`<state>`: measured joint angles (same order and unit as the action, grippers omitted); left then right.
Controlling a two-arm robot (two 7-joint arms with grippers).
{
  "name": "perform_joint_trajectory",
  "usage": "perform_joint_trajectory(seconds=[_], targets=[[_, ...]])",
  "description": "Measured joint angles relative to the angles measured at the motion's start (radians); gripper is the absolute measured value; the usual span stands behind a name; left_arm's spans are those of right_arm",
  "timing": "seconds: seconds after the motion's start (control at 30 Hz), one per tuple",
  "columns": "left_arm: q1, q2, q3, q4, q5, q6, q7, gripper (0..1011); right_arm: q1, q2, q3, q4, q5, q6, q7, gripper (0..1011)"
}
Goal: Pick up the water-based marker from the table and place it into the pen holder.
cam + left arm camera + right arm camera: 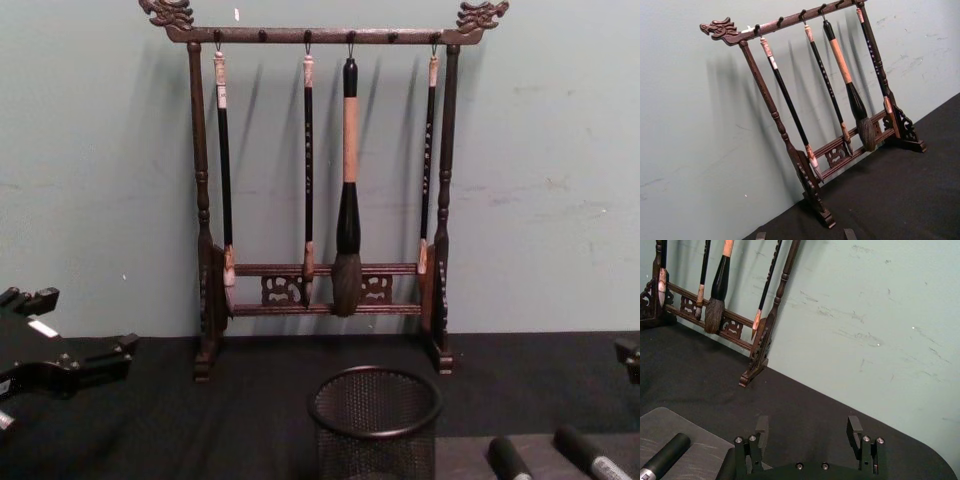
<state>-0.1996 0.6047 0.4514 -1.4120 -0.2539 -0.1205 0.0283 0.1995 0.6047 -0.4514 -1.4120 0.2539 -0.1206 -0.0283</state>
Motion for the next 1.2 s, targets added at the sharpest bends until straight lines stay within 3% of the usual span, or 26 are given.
perform_joint_trajectory(seconds=[1.2], targets=[[0.000,0.000,0.000,0.000,0.000,0.000,0.000,1009,0.000,0.000,0.000,0.000,0.000,0.000,0.000,1003]])
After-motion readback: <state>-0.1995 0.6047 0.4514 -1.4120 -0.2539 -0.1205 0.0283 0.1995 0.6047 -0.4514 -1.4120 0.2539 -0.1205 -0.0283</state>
